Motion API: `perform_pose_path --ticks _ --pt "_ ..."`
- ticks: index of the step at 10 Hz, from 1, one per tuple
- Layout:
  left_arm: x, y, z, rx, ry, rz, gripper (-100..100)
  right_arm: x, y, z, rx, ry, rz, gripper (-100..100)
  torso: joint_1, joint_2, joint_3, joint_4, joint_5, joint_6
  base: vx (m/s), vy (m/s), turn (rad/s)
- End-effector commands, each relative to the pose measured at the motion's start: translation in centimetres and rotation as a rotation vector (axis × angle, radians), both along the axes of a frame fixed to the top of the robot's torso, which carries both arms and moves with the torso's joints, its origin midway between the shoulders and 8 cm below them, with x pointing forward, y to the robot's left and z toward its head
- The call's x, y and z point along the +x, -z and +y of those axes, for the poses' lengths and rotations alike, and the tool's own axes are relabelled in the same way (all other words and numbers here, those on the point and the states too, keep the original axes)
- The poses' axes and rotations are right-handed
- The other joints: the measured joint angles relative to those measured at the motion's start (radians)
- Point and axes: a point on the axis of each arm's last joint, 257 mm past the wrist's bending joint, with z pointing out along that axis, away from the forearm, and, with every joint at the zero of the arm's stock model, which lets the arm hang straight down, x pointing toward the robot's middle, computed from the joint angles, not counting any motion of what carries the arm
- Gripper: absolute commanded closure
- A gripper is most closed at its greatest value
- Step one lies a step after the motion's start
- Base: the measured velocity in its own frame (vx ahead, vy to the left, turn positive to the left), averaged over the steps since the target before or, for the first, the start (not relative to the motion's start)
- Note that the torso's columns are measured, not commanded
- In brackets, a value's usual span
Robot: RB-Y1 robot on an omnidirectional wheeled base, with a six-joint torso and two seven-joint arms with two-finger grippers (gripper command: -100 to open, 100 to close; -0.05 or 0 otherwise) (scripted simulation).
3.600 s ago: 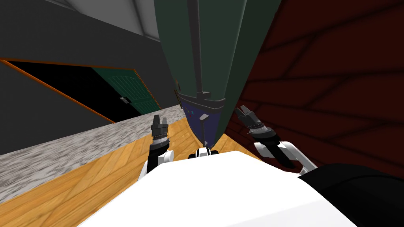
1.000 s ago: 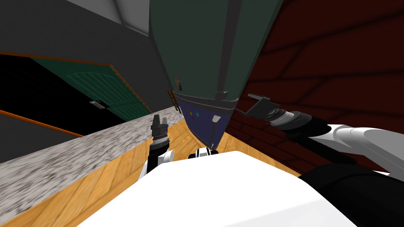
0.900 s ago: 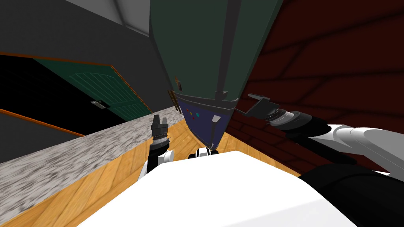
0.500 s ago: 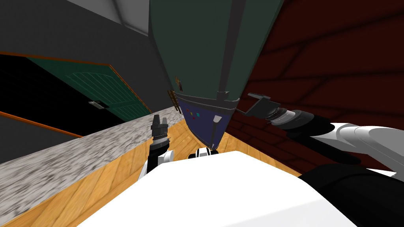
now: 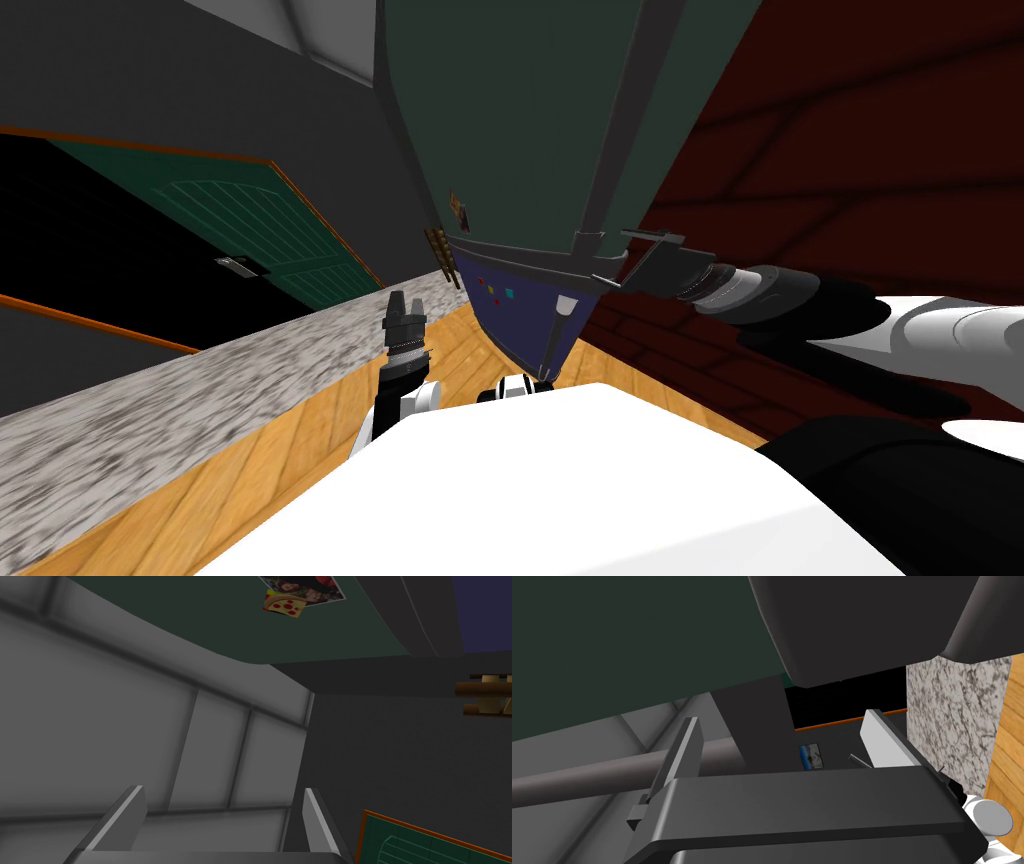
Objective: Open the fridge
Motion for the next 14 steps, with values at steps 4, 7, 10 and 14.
perform_pose_path --ticks 4,7,10,14 --pt "0.0 0.0 0.0 0.000 0.000 0.000 0 2.5 -1.6 2.3 0.026 -0.055 -0.030 -100 0.001 -0.001 -0.001 0.000 0.001 0.000 -0.031 -0.013 -0.058" --pt "0.0 0.0 0.0 0.000 0.000 0.000 0 3.9 -1.2 3.7 0.035 -0.078 -0.012 -100 0.003 -0.003 -0.002 -0.001 0.001 0.000 -0.025 -0.012 -0.041" --pt "0.0 0.0 0.0 0.000 0.000 0.000 0 5.5 -2.0 5.0 0.040 -0.090 -0.027 -100 0.003 -0.002 -0.001 -0.001 0.001 0.000 -0.026 -0.008 -0.046" --pt "0.0 0.0 0.0 0.000 0.000 0.000 0 7.2 -2.2 6.5 0.024 -0.098 -0.025 -100 0.003 -0.002 -0.001 -0.001 0.001 0.000 -0.024 -0.014 -0.045"
